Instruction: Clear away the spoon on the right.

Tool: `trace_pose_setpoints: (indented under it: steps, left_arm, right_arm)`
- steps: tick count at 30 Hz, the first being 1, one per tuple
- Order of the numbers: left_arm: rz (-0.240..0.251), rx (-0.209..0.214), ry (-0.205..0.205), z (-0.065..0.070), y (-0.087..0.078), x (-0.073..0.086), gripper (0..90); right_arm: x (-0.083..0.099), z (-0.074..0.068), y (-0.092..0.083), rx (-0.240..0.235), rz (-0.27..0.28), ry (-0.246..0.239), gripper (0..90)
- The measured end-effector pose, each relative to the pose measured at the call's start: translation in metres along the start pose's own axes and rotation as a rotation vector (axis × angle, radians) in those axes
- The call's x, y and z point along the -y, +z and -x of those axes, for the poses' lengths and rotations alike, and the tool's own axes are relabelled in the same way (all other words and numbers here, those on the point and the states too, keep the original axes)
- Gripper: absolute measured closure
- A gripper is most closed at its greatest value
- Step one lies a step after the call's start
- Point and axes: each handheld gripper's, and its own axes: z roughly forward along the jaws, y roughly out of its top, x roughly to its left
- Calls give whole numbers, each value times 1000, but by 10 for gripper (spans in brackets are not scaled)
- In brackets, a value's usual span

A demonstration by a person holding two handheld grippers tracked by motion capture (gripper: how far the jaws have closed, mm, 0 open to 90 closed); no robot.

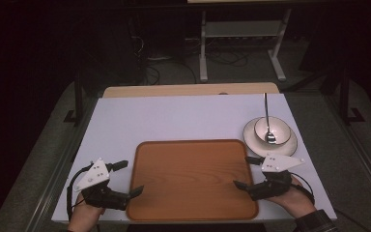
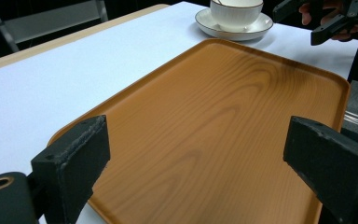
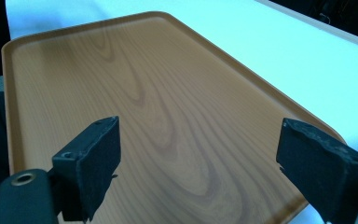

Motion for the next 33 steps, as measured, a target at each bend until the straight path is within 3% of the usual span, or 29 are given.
trace_pose_setpoints:
  steps: [33]
  left_arm:
    - [-14,8,4,1,2,0,65]
  right_arm:
    - [-8,13,-4,42,27,25,136]
